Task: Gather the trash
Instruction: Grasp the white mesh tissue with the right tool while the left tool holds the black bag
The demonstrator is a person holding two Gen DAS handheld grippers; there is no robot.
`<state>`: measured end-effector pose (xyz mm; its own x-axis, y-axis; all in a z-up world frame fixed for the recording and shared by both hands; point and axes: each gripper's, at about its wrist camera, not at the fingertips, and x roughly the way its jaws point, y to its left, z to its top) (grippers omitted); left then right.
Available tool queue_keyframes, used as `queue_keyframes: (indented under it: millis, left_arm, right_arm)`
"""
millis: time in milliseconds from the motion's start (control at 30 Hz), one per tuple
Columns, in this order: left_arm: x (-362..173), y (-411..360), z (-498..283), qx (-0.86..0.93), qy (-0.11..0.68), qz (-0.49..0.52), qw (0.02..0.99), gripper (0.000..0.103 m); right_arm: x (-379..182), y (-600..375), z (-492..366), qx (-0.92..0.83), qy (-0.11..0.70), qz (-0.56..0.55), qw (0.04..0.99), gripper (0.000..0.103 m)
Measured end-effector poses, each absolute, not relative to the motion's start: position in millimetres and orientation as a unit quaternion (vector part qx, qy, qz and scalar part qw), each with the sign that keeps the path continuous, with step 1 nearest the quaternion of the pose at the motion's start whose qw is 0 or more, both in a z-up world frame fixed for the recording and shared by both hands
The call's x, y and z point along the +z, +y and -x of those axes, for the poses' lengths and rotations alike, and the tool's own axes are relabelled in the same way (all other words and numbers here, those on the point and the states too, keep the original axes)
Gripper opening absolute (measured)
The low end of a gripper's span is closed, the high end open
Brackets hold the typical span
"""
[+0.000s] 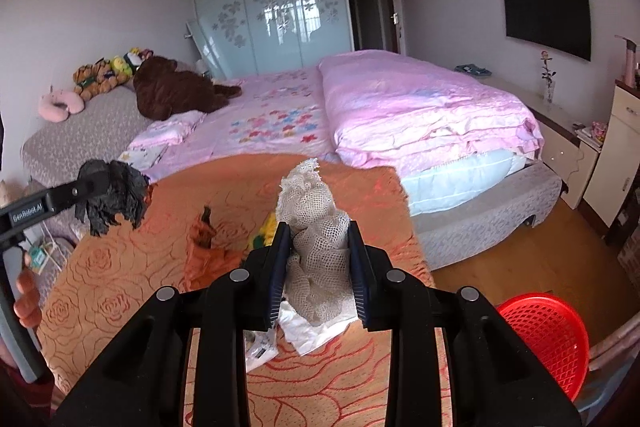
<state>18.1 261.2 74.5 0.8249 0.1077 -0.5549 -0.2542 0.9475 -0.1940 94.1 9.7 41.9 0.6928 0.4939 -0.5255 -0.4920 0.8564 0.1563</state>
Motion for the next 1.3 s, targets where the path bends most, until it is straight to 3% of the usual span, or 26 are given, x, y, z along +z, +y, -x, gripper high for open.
queue_keyframes:
  millis: [667, 1300]
  left_arm:
    - [79, 198, -52, 0.037, 0.286, 0.100, 0.952, 0.049]
    - [53, 84, -101, -0.067, 0.331, 0.055, 0.940, 0.049]
  right_arm:
    - [51, -49, -102, 0.210, 0.278, -0.022, 0.937, 0.028]
    - [32, -146, -103, 0.114, 0.291, -0.052, 0.948, 0.028]
